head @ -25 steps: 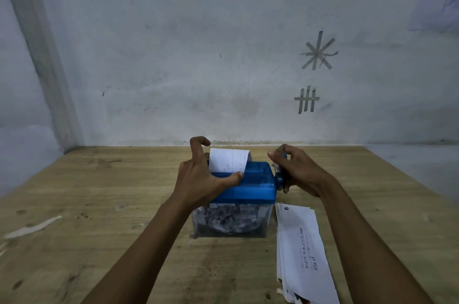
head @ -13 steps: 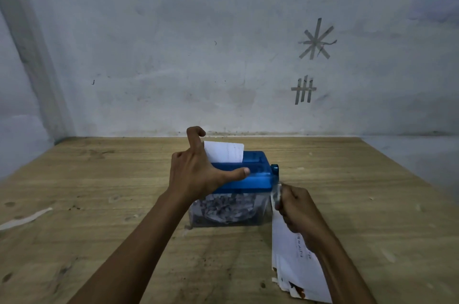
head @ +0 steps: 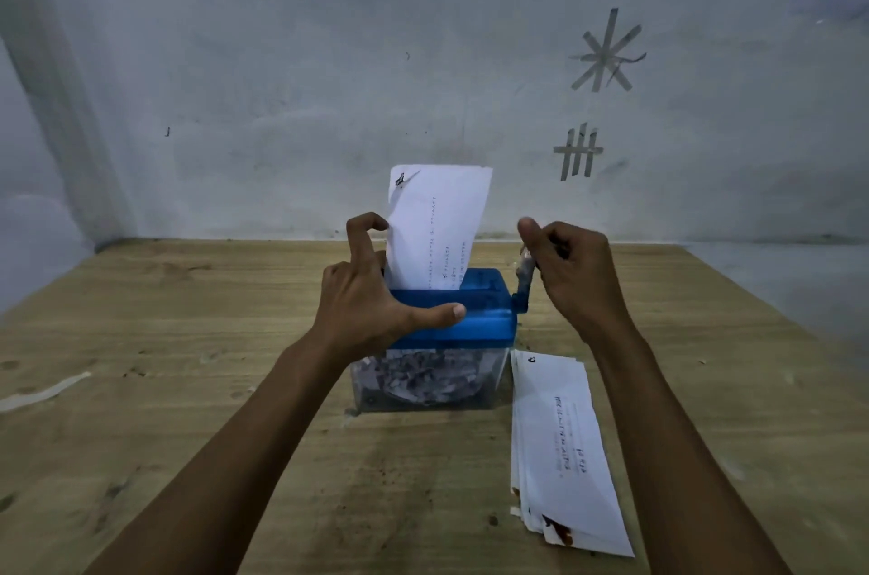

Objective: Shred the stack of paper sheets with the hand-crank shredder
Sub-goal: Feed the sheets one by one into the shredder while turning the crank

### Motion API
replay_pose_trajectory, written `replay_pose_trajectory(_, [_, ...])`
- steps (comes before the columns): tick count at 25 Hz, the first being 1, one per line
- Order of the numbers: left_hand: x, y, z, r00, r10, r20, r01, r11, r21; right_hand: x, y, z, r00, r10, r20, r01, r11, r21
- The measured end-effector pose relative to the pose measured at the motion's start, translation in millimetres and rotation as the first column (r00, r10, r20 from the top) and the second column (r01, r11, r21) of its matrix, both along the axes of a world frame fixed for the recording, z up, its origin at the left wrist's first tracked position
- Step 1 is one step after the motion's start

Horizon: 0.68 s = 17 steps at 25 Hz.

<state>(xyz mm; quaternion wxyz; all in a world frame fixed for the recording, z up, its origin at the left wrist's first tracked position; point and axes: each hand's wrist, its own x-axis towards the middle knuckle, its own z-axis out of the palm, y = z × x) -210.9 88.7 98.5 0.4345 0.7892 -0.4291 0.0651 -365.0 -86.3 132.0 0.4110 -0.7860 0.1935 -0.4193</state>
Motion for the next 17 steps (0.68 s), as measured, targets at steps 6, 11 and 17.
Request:
replay_pose_trajectory(6, [-2.2,-1.7,-1.0,0.998,0.027,-0.06,-0.029,0.999,-0.035,45.6,-35.3,-20.5,0.971,0.026,-0.239,0.05,0.951,0.306])
replay_pose_trajectory(11, [-6.7,-0.6,2.0,0.994,0.084,-0.071,-0.086,0.996,-0.027,42.4,-30.5,-57.4,0.958,0.132,-0.253,0.043,0.808,0.587])
replay_pose_trajectory(17, [-11.7,-0.1,4.5,0.992,0.126,-0.02,-0.125,0.992,0.024,-14.6,13.4,-76.9,0.915,0.118,-0.387,0.089,0.874,0.477])
